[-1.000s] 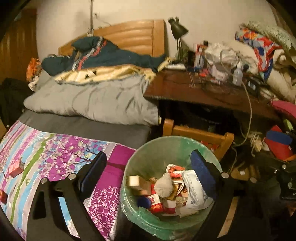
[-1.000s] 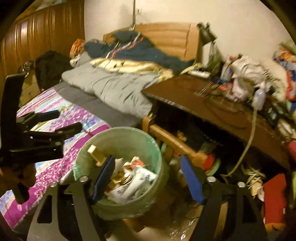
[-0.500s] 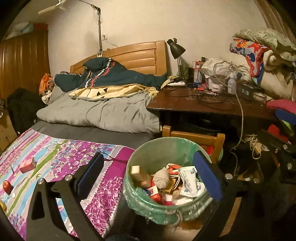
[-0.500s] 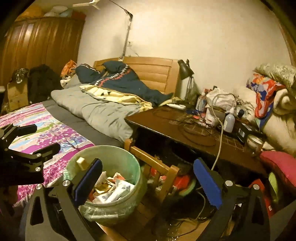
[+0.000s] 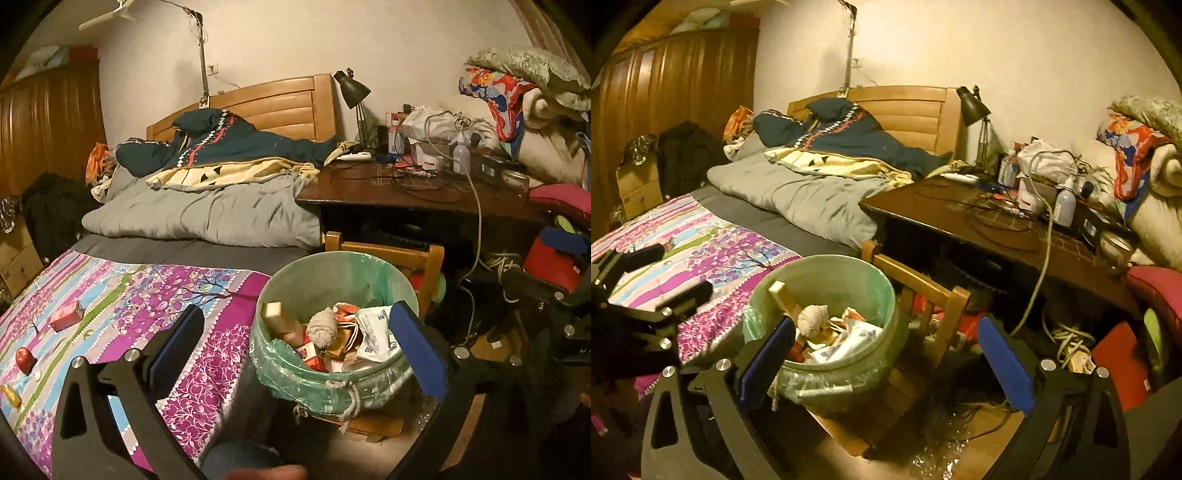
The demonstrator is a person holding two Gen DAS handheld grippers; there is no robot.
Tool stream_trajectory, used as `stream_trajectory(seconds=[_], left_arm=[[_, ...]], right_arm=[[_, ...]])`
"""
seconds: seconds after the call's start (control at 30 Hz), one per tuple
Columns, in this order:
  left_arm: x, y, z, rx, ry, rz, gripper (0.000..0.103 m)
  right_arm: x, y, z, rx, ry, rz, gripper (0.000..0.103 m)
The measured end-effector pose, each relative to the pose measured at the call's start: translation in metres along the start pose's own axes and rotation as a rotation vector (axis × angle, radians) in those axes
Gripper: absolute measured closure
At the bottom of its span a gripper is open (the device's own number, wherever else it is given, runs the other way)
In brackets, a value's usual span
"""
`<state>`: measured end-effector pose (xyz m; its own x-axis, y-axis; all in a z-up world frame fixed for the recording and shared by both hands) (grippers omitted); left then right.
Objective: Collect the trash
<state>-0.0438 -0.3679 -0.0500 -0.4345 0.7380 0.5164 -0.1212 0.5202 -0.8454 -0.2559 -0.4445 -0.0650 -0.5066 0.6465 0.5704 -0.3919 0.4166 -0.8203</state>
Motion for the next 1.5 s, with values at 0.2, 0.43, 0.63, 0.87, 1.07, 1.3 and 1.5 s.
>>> stream_trajectory(seconds=[0.2, 0.43, 0.63, 0.87, 1.07, 1.3, 1.5], left_arm=[[-0.001, 0.003, -0.001, -0.002, -0.008, -0.014, 0.006], [-0.008, 0.021, 0.001, 0.02, 0.01, -0.078, 0.006], [-0.012, 0.033, 0.001, 0.015, 0.001, -0.118, 0.006], [-0.015, 0.029, 0.003, 0.005, 0.013, -0.131, 0.006], [-0.014, 0.035, 0.008, 0.002, 0.001, -0.126, 0.006], [-0.016, 0.035, 0.008, 0.007, 0.012, -0.14, 0.006], [-0.023, 0.035, 0.0, 0.071, -0.004, -0.2, 0.006]], right_arm=[[-0.003, 0.007, 0.005, -0.018, 0.006, -0.045, 0.005], [-0.009, 0.015, 0.0, -0.019, -0.017, -0.072, 0.005], [-0.014, 0.02, 0.004, -0.014, -0.009, -0.094, 0.005], [-0.014, 0.024, 0.009, -0.03, -0.009, -0.103, 0.005], [-0.017, 0.028, 0.005, -0.038, -0.029, -0.122, 0.005], [-0.023, 0.03, 0.011, -0.056, -0.025, -0.135, 0.005], [-0.024, 0.031, 0.012, -0.059, -0.026, -0.139, 0.005]])
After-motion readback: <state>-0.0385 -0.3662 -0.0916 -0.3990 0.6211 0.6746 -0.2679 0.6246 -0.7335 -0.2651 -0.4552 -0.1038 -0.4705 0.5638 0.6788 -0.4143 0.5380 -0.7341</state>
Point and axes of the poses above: each gripper's, at about its wrist camera, not at the fingertips, and x roughly against the way its jaws point, z to its right, y to its underside, the point moved 4 cm from there along -x, roughly the way its jaws point, and after that the axes turned 2 degrees about -y, right-handed, at the moved point
